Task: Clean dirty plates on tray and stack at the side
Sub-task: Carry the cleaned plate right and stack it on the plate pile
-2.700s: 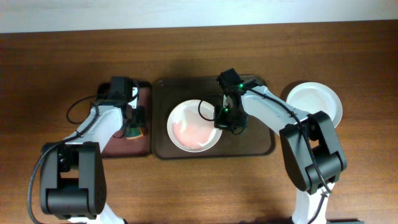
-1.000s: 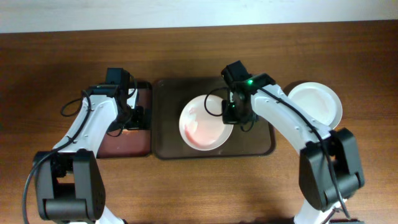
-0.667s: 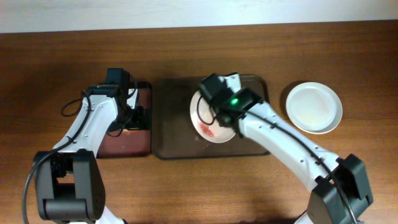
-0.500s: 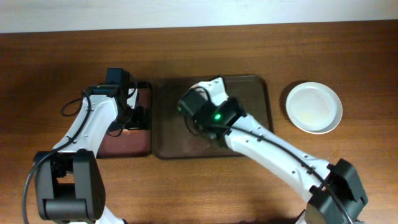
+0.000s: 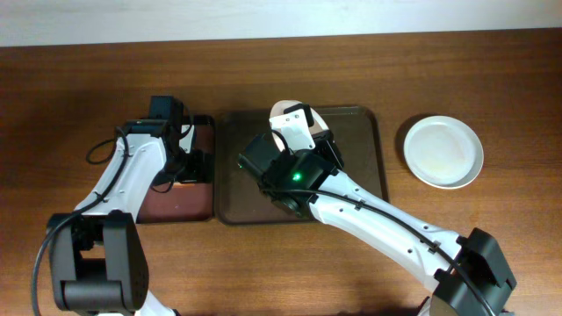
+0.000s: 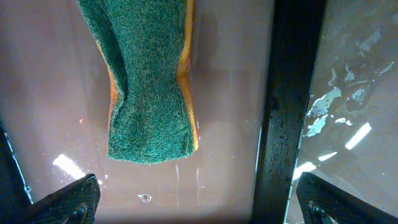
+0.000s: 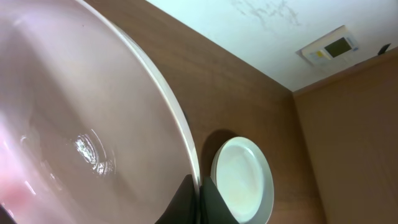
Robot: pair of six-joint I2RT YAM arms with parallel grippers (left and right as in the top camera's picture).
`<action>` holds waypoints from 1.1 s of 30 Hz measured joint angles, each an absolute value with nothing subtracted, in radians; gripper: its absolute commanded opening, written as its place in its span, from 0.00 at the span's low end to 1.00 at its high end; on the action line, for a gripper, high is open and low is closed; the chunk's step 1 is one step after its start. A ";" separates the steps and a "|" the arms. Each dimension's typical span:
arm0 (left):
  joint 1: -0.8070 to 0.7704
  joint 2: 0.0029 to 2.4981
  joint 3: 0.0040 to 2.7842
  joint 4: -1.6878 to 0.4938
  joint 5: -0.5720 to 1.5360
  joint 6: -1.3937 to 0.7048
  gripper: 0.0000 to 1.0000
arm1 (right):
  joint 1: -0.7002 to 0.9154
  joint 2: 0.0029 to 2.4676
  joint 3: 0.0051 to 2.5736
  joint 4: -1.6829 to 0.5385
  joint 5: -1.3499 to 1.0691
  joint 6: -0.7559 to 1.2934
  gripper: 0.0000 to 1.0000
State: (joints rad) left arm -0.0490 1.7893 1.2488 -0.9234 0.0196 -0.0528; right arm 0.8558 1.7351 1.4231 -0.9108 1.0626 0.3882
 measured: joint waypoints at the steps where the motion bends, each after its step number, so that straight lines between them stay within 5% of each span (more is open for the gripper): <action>1: -0.049 1.789 1.249 -0.924 0.020 -0.052 0.99 | 0.856 1.735 1.423 -0.911 1.071 0.388 0.04; 17: -0.049 1.789 1.249 -0.920 0.027 -0.052 0.99 | 0.657 1.735 1.424 -0.952 1.020 0.472 0.04; 30: -0.049 1.789 1.249 -0.920 0.028 -0.052 1.00 | -0.354 1.734 1.420 -1.018 0.086 0.573 0.04; 31: -0.049 1.789 1.249 -0.920 0.027 -0.052 0.99 | -0.392 1.734 1.411 -1.018 0.069 0.572 0.08; 32: -0.049 1.789 1.249 -0.920 0.027 -0.052 0.99 | -0.423 1.734 1.401 -1.022 0.060 0.572 0.24; 33: -0.049 1.789 1.249 -0.920 0.027 -0.052 0.99 | -0.432 1.734 1.398 -1.019 0.051 0.566 0.59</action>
State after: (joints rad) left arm -0.0490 1.7893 1.2488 -0.9199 0.0273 -0.0525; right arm -0.4324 1.7344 1.3975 -1.0191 0.0505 0.5663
